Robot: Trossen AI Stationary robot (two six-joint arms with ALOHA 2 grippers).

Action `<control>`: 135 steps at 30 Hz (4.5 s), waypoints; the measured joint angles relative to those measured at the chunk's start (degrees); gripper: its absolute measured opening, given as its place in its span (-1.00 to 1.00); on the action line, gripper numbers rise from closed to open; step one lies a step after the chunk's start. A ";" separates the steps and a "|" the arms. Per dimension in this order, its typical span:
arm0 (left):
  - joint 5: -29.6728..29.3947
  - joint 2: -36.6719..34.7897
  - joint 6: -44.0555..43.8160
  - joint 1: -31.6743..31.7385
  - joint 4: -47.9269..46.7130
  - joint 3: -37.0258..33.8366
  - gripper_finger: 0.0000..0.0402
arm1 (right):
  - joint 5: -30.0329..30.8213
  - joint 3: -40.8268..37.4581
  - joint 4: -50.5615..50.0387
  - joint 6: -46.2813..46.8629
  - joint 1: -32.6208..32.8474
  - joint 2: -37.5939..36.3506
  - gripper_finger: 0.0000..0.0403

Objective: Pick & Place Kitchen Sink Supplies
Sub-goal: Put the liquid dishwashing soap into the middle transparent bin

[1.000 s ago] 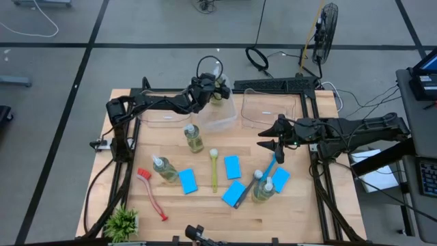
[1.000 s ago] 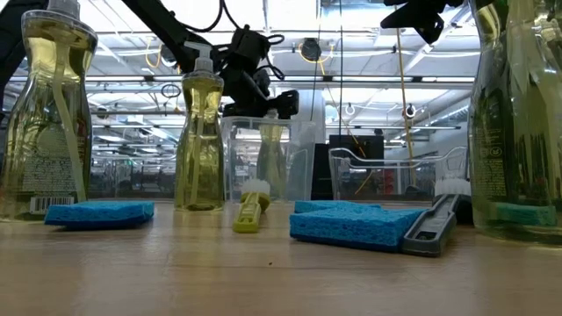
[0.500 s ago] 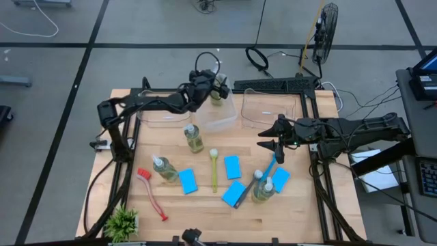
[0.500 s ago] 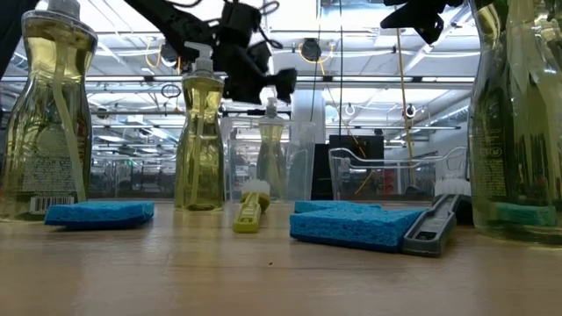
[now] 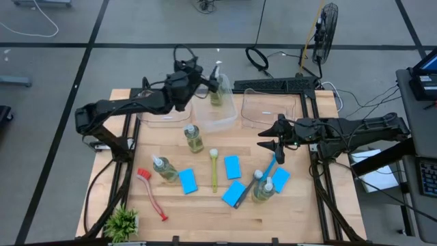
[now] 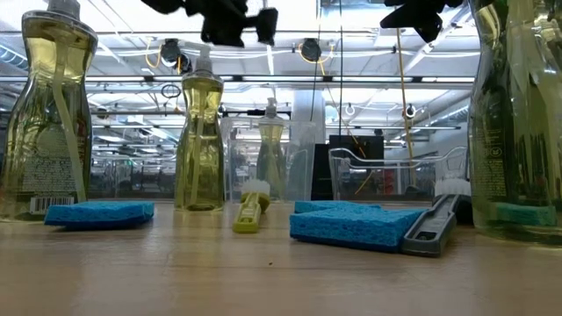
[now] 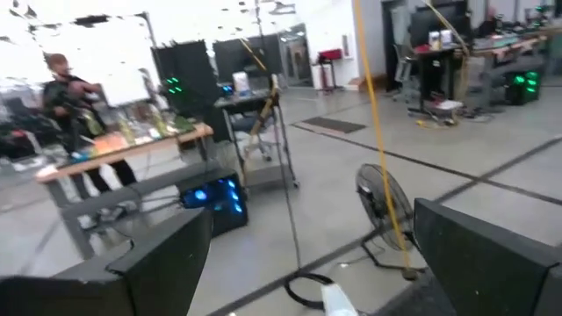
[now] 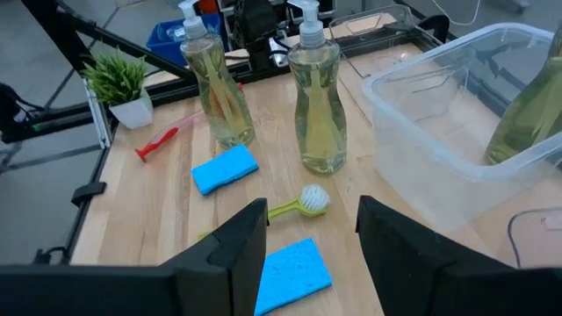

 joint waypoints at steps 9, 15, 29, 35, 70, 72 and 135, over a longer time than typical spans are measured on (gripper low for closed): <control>-5.70 -6.54 4.68 -6.41 0.15 -0.02 0.95 | -0.01 0.00 -3.33 -3.24 0.00 -1.77 -0.17; -6.49 -9.41 4.83 -11.06 -1.30 -0.04 0.95 | -0.02 0.00 -8.73 -4.01 0.00 -6.83 -0.17; -9.25 -10.70 -6.58 -21.98 -25.70 7.95 0.95 | -2.99 -4.89 -8.37 -5.80 -0.02 -18.68 -0.17; -9.26 -10.71 -15.48 -23.78 -37.16 12.63 0.95 | -3.03 -11.18 -3.97 -4.03 -0.02 -22.80 -0.17; 4.40 -9.63 -58.41 -27.06 -87.01 13.35 0.95 | -2.82 -16.57 1.34 -1.21 -0.02 -29.84 -0.17; 7.77 -9.63 -60.35 -27.13 -90.25 13.35 0.95 | -2.82 -16.57 1.34 -1.25 -0.02 -29.84 -0.17; 1.78 -9.89 -67.65 -37.99 -87.64 8.13 0.95 | -2.80 -16.55 1.25 -1.33 -0.02 -29.82 -0.17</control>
